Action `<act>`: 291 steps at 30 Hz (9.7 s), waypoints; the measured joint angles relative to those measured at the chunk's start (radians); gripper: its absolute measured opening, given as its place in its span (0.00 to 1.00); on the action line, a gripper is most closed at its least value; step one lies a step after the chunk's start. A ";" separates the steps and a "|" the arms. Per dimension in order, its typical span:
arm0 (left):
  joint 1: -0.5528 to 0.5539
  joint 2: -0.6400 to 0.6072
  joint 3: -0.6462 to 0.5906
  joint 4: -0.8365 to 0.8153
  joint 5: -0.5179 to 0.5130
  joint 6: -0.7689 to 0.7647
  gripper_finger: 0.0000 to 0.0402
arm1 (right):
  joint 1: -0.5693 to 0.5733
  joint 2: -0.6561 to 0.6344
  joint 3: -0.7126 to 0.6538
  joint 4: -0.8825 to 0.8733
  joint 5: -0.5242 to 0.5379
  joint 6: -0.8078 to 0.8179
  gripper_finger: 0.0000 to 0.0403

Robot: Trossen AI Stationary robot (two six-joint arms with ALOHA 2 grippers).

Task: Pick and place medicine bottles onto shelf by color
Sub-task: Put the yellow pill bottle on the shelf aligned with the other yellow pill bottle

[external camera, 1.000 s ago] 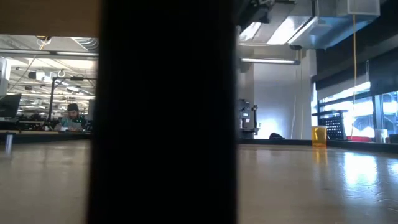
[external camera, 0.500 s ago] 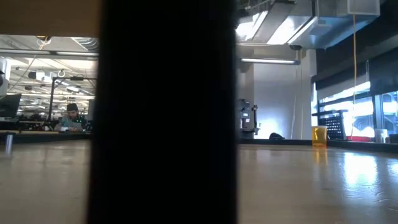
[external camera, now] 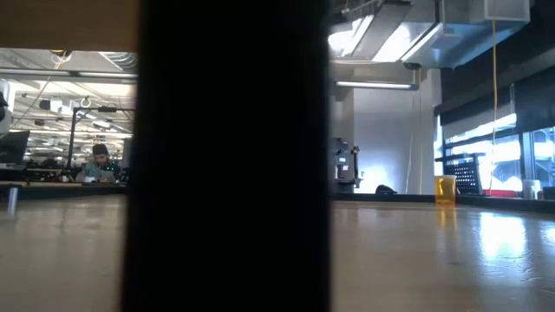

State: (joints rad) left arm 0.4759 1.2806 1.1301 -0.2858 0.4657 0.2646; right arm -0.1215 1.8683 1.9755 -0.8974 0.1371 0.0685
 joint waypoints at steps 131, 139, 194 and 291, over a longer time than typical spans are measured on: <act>0.047 -0.757 -0.001 -0.737 0.389 -0.056 0.19 | -0.138 0.030 0.138 0.046 -0.673 -0.468 0.54; 0.046 -0.852 -0.003 -0.816 0.527 -0.015 0.19 | -0.137 0.092 0.137 0.107 -0.703 -0.470 0.54; 0.047 -1.092 -0.344 -0.841 0.977 0.086 0.19 | -0.133 0.091 0.138 0.130 -0.705 -0.455 0.54; -0.137 -1.091 -0.821 -0.748 1.097 0.643 0.22 | -0.132 0.090 0.138 0.130 -0.705 -0.455 0.54</act>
State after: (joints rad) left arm 0.3385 0.1894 0.3087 -1.0336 1.5627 0.9074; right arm -0.2539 1.9587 2.1132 -0.7670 -0.5683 -0.3863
